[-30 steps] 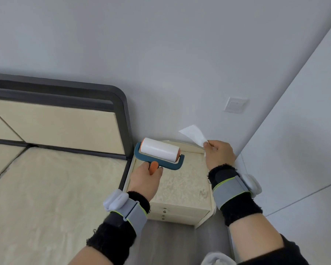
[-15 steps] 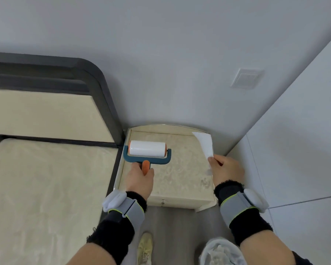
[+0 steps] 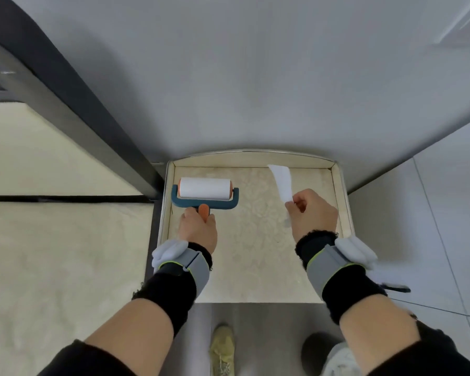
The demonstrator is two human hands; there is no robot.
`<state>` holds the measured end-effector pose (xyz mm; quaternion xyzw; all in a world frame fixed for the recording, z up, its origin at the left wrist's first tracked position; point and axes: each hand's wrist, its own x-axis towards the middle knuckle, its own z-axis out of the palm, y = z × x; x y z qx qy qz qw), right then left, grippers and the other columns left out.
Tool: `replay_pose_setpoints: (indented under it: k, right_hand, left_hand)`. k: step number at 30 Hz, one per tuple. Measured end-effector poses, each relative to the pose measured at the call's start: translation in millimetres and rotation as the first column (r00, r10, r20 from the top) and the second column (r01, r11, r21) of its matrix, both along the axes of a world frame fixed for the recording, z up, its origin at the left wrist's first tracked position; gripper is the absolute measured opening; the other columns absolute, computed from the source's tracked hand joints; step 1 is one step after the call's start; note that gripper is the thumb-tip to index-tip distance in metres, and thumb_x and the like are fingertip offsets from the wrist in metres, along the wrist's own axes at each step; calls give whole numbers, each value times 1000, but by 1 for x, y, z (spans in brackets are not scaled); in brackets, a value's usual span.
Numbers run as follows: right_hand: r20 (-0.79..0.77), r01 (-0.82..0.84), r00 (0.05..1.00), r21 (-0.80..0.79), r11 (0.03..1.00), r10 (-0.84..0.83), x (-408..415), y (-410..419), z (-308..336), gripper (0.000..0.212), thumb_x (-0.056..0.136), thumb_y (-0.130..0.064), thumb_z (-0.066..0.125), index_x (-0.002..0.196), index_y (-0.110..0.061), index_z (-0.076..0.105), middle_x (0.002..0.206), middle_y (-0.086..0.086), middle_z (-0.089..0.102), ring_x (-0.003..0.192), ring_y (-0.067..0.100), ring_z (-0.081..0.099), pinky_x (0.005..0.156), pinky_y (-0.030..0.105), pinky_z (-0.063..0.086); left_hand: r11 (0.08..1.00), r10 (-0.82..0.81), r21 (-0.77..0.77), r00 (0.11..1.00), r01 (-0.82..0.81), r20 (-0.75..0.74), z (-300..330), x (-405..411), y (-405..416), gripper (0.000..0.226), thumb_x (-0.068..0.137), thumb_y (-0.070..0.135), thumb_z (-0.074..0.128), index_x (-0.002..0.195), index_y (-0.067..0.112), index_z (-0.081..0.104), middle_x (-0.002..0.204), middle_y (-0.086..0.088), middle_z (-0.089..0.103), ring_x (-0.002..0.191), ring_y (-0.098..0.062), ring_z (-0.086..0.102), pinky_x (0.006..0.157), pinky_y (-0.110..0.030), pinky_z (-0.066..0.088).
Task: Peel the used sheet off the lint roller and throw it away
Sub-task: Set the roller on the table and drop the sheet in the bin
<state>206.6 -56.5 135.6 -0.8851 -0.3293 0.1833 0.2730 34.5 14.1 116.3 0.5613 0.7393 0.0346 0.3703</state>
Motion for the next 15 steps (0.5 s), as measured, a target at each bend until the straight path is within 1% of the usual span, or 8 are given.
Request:
replay_pose_setpoints:
  k: [2,5,7,10,13,15]
  right_hand:
    - [12,-9,1000,-21,1000,9,0,12,-20,6,83,-18,57,79,-13,58,69,-1,59,60,16,49,49,16,28]
    - [11,-28,1000,-35,999,28,-1,22,-41,7,83,-18,56,78,-13,56,70,2,61,63,19,52,53,24,32]
    - [14,-34,999,-26,999,35,-1,25,-53,8,83,-18,57,77,-14,56,70,2,61,63,20,53,53,24,33]
    - [10,-30,1000,-4,1000,30,0,28,-65,6,83,-19,59,77,-17,56,69,-2,59,64,17,53,52,17,33]
    - [1,-25,1000,1,1000,25,-1,31,-75,6,82,-19,59,77,-19,56,69,-3,60,67,19,55,58,24,35]
    - [-10,-24,1000,0,1000,24,-2,31,-79,5,81,-19,60,77,-19,57,70,-3,61,68,19,55,60,25,35]
  left_hand:
    - [1000,3,-5,1000,-3,-1,-21,2,12,34,93,26,49,114,-1,47,115,-19,57,103,-37,56,91,-46,47]
    - [1000,-4,11,1000,4,-4,-48,8,31,34,92,24,51,113,-3,47,115,-21,56,104,-38,55,93,-50,45]
    - [1000,-8,26,998,9,-56,-65,11,45,36,93,25,50,114,-3,45,118,-21,54,107,-37,53,95,-48,43]
    - [999,-12,30,988,17,-153,-89,14,65,39,94,28,48,117,-2,42,123,-20,52,113,-35,49,98,-44,39]
    - [998,-44,38,975,54,-217,-114,14,80,41,93,31,47,118,-1,41,124,-19,50,114,-34,47,97,-42,37]
    - [997,-65,22,966,73,-252,-127,12,86,42,93,33,46,118,-1,41,126,-18,49,115,-34,46,97,-42,36]
